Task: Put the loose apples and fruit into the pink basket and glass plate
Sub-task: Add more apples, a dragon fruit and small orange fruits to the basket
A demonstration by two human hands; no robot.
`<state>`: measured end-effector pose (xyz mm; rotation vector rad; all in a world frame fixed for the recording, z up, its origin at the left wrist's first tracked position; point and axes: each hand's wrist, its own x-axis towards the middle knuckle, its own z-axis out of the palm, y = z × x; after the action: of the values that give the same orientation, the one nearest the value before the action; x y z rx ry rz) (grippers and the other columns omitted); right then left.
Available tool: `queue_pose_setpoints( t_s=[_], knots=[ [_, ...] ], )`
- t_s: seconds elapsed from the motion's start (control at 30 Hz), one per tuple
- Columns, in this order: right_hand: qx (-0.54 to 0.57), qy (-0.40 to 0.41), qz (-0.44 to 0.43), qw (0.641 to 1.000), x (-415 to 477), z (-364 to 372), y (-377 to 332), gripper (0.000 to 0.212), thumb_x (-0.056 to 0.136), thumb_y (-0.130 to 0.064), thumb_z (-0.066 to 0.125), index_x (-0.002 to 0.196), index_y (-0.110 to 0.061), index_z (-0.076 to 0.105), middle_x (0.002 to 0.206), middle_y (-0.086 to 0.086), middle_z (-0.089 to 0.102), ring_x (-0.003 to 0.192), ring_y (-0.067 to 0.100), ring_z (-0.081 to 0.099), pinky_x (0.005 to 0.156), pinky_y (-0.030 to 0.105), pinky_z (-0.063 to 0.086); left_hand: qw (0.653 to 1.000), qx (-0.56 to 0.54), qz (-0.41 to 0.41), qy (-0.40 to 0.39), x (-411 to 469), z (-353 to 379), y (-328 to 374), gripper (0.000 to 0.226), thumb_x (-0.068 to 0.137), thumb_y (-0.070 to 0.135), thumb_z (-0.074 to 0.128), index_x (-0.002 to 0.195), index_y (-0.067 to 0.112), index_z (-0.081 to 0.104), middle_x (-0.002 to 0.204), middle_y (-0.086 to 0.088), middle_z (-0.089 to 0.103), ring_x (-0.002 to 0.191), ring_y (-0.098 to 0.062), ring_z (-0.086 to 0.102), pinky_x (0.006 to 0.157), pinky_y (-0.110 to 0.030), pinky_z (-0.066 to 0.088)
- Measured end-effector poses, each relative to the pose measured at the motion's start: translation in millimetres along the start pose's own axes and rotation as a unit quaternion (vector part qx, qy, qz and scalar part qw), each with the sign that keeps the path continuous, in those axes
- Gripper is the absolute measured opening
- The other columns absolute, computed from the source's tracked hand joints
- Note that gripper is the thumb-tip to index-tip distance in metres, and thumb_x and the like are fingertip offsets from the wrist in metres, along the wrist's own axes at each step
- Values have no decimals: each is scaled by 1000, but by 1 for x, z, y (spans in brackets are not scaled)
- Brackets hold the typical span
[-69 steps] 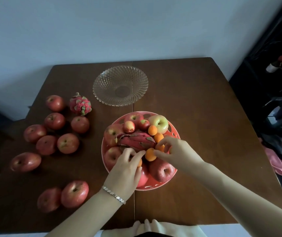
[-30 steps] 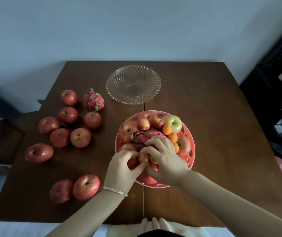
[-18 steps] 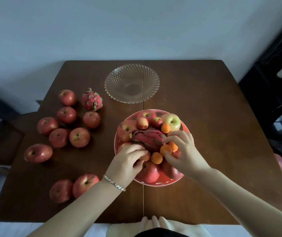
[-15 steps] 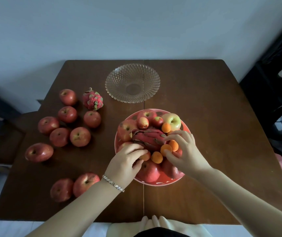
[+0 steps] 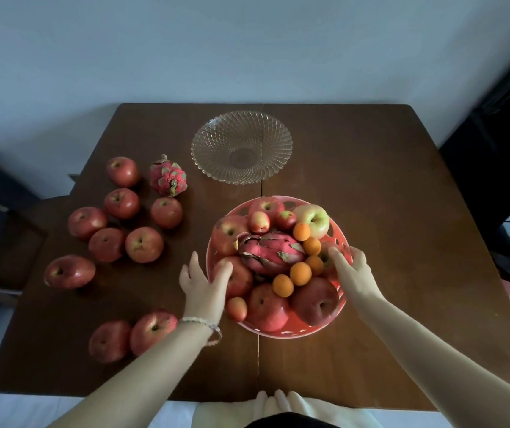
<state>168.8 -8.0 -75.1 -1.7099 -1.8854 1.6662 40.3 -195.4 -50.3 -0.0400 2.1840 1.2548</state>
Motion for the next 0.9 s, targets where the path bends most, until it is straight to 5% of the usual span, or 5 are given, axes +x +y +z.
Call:
queue_pose_setpoints(
  t_s=[0.3,0.5,0.63,0.73,0.9],
  knots=[
    [-1,5,-11,1000,4,2,-4,58,89,-46,49,135,-13,36,133,13,47,117,29,49,88,36,41,995,96,27,-8,-18,8,-31,77,73,29,65,139,15,29,142,-10,28,120,-28,44,102,-35,37],
    [-5,2,-19,1000,1,2,-1,57,90,-43,50,137,-17,32,134,12,47,118,28,49,90,37,43,915,365,170,36,-25,-9,-19,48,69,52,69,94,16,49,95,2,42,95,-21,51,73,-28,44],
    [-6,5,-25,1000,-3,4,-1,59,90,-42,51,139,-17,29,137,12,46,121,29,48,94,39,42,872,445,205,26,-28,-11,-11,41,75,55,61,94,19,54,92,5,53,94,-17,57,73,-29,46],
    [-5,2,-25,1000,-3,3,-1,58,91,-43,50,139,-17,29,137,13,46,121,30,48,92,38,42,860,446,245,27,-31,-13,-8,37,77,47,62,102,20,56,101,5,59,97,-17,59,74,-29,46],
    [0,1,-24,1000,-4,3,-1,57,91,-42,49,139,-17,30,135,13,47,119,29,50,91,37,42,818,302,488,22,-13,-4,-10,40,64,14,77,101,17,61,100,1,67,88,-15,64,70,-25,58]
  ],
)
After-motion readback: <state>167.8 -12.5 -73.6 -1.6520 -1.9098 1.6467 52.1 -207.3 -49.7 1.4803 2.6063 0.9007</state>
